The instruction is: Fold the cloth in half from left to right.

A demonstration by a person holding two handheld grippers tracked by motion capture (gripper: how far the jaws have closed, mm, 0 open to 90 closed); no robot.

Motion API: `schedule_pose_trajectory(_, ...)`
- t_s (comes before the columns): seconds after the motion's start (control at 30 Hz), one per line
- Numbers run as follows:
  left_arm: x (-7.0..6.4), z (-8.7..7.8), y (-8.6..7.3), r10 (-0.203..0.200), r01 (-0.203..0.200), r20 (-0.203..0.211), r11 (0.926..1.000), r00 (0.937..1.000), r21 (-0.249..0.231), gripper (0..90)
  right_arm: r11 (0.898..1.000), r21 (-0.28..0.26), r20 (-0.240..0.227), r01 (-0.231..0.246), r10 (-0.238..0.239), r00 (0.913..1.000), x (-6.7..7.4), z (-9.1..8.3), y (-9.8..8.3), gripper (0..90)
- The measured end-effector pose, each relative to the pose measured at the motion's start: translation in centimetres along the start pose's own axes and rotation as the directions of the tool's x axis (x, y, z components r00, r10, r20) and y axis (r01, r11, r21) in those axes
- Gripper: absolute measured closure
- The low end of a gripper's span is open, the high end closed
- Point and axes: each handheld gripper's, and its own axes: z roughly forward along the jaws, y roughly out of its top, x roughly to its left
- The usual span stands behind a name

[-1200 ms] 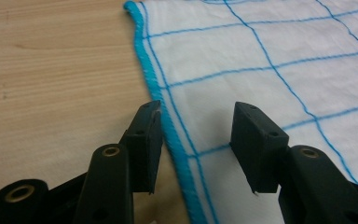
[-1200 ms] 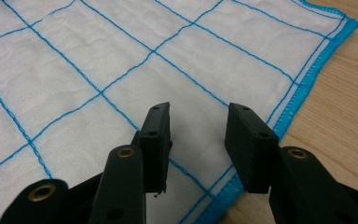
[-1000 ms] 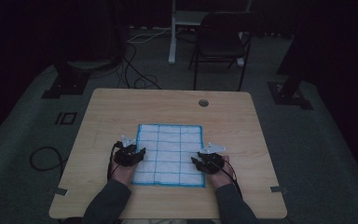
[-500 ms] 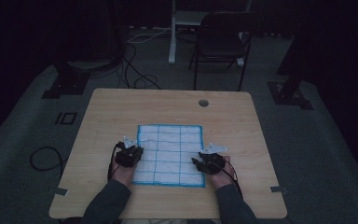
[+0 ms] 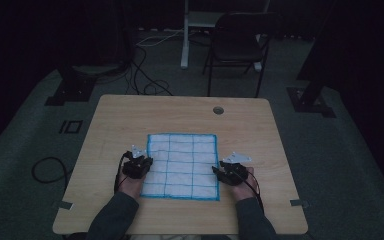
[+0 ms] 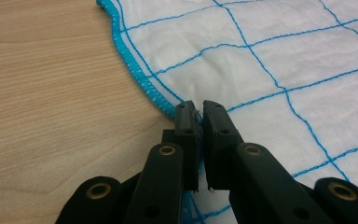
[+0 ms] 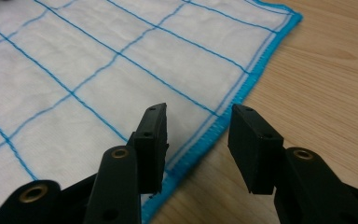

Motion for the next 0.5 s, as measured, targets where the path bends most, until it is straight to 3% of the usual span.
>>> schedule_pose_trajectory(0.27,1.3,-0.5,-0.2,-0.041,0.041,-0.005,0.9992,0.9992,0.002,86.9,1.0,-0.008,0.024,-0.029,0.029,0.9993,-0.8,-0.4,-0.2,57.2)
schedule_pose_trajectory(0.4,1.8,-0.7,0.0,-0.068,0.068,0.014,0.9977,0.9976,-0.006,87.2,1.0,-0.005,0.027,-0.029,0.029,0.9992,-0.9,-0.3,-0.2,57.2)
schedule_pose_trajectory(0.5,1.8,-0.9,0.2,-0.066,0.066,0.019,0.9977,0.9977,-0.015,87.3,1.0,-0.001,0.028,-0.027,0.027,0.9992,-0.8,-0.3,-0.2,57.2)
